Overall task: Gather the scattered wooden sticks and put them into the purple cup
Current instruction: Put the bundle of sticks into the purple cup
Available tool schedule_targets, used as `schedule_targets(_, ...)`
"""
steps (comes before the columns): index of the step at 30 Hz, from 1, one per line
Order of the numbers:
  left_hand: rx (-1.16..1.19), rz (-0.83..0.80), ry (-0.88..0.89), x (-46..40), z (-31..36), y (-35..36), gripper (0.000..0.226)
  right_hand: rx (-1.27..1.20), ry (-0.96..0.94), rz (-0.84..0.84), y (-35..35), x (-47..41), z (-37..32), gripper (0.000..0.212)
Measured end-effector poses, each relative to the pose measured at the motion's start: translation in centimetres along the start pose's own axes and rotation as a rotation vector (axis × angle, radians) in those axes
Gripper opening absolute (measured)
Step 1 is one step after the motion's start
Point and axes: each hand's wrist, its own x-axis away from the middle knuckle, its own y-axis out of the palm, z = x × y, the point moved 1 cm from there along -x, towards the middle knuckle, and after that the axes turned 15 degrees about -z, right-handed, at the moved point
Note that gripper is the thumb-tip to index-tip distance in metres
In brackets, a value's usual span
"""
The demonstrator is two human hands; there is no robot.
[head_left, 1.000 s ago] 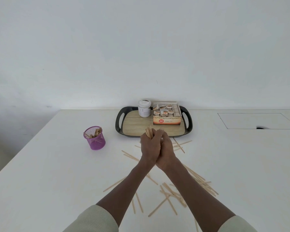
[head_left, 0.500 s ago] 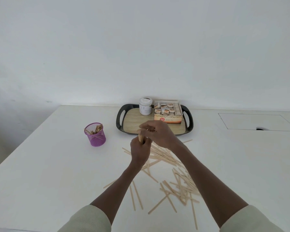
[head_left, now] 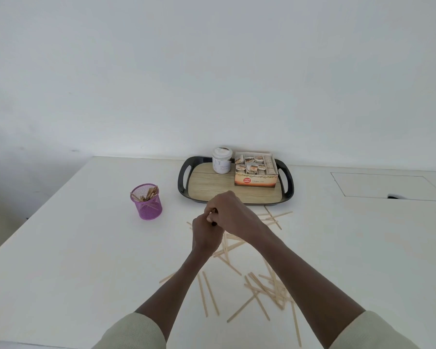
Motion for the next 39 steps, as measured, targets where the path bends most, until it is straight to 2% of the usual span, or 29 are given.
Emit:
schedule_targets(8, -0.062, 0.019, -0.007, -0.3, -1.3, -1.3, 0.023, -0.024, 0.058, 0.038, 0.7, -0.7, -0.6, 0.015)
schedule_targets(13, -0.061, 0.029, -0.075, 0.0, -3.6, -2.4, 0.038, -0.01, 0.056, 0.1, 0.4, -1.3, -0.9, 0.017)
schedule_targets(17, -0.175, 0.032, -0.166, 0.5, -6.7, -4.0, 0.018, -0.043, 0.058, 0.154, -0.2, -2.0, -0.5, 0.014)
schedule_targets(18, -0.219, 0.03, -0.185, 0.7, -7.5, -4.4, 0.02, -0.05, 0.056, 0.169, -0.3, -2.1, -0.4, 0.013)
schedule_targets(21, -0.366, -0.021, -0.294, 1.4, -9.8, -5.3, 0.055, -0.066, 0.039, 0.215, -0.7, -2.7, -0.3, 0.013)
schedule_targets(24, -0.515, -0.062, -0.334, 2.3, -11.6, -6.0, 0.07, -0.085, 0.008, 0.259, -0.9, -3.7, -0.6, 0.015)
schedule_targets(28, -0.67, -0.102, -0.283, 2.8, -12.7, -6.0, 0.072, -0.08, -0.031, 0.307, -1.2, -5.5, -1.5, 0.015)
schedule_targets(34, -0.711, -0.076, -0.257, 3.0, -12.8, -5.7, 0.075, -0.064, -0.131, 0.377, -1.2, -9.6, -4.1, 0.015)
schedule_targets(39, -0.699, -0.067, -0.259, 2.9, -12.6, -5.7, 0.078, -0.05, -0.163, 0.324, -0.6, -14.3, -5.9, 0.016)
